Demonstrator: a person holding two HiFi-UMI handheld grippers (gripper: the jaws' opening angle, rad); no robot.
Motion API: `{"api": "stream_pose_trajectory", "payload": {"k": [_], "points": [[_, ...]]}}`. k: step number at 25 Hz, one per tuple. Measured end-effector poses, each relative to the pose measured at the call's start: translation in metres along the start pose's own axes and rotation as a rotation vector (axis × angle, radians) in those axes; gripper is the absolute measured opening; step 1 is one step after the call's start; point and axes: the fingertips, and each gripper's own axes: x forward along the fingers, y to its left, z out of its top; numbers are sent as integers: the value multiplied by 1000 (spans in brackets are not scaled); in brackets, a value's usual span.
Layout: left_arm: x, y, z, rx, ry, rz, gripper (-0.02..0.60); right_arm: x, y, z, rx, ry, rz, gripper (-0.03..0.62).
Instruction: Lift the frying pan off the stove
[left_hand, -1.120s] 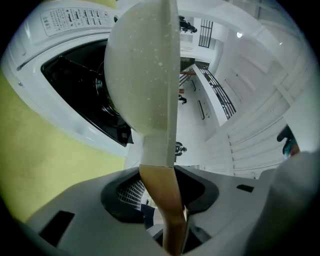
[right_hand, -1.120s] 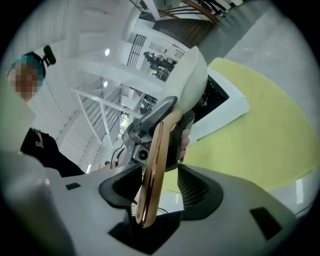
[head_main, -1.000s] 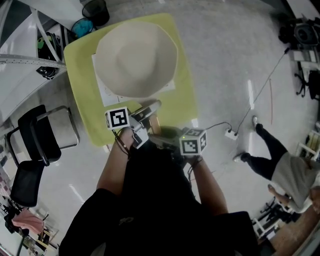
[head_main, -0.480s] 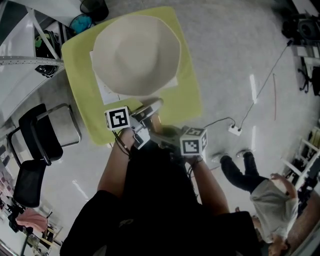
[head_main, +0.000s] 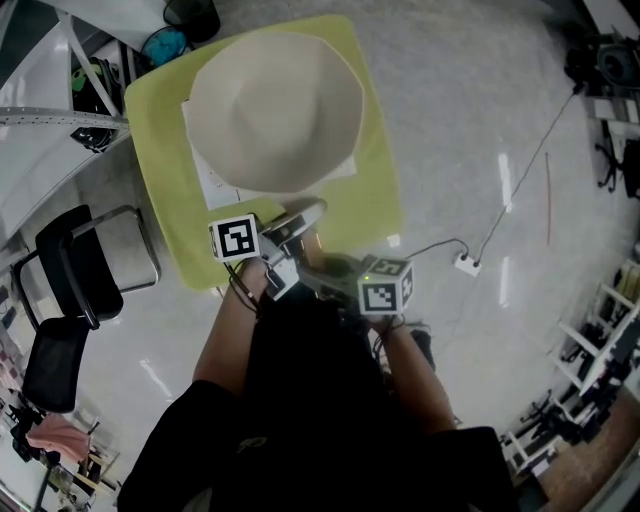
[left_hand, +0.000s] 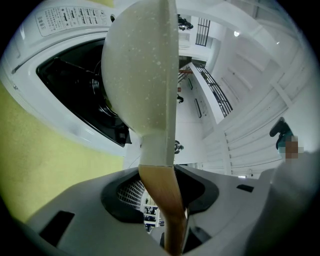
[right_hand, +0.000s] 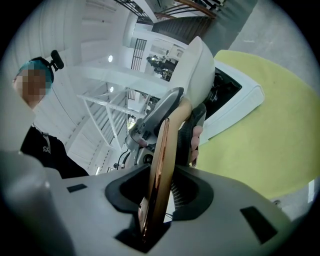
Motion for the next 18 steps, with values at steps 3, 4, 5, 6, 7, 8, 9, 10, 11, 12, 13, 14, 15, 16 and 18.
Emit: {"api": "stream_pose_trajectory", "payload": {"k": [3, 4, 5, 6, 7, 8, 9, 10, 11, 12, 13, 14, 15, 16, 18], "points": [[-1, 0, 1, 11, -1, 2, 214, 0, 2, 1, -8, 5, -4, 126], [-1, 0, 2, 20, 0, 2, 215, 0, 2, 2, -10, 4, -5, 126], [-1, 0, 2, 27, 1, 1, 215, -1, 2, 2, -11, 3, -8, 126], [0, -1, 3, 29, 2, 2, 215, -1, 1, 3, -12, 1, -10, 126], [0, -3, 3, 36, 4, 2, 215, -1, 1, 3, -11, 0, -11, 126], [0, -4, 4, 47, 7, 0, 215, 0, 1, 3, -11, -2, -9, 126], [0, -6, 4, 50, 8, -3, 215, 0, 2, 3, -11, -3, -6, 127], [0, -7, 4, 43, 7, -5, 215, -1, 3, 3, -14, -4, -5, 127], [0, -8, 3, 29, 5, -6, 215, -1, 5, 4, -19, -5, -6, 127], [0, -9, 2, 10, 3, -6, 215, -2, 6, 5, -22, -5, -5, 127], [-1, -9, 1, -4, 2, -1, 215, -2, 8, 5, -23, -6, -5, 129], [-1, -9, 1, -4, 4, 4, 215, -2, 9, 6, -21, -7, -3, 129], [-1, -9, 2, 9, 10, 9, 215, -2, 9, 5, -19, -8, -1, 129], [-1, -9, 2, 24, 17, 13, 215, -2, 10, 5, -17, -8, 1, 130], [-1, -10, 3, 40, 25, 16, 215, -1, 10, 6, -19, -7, -2, 130]]}}
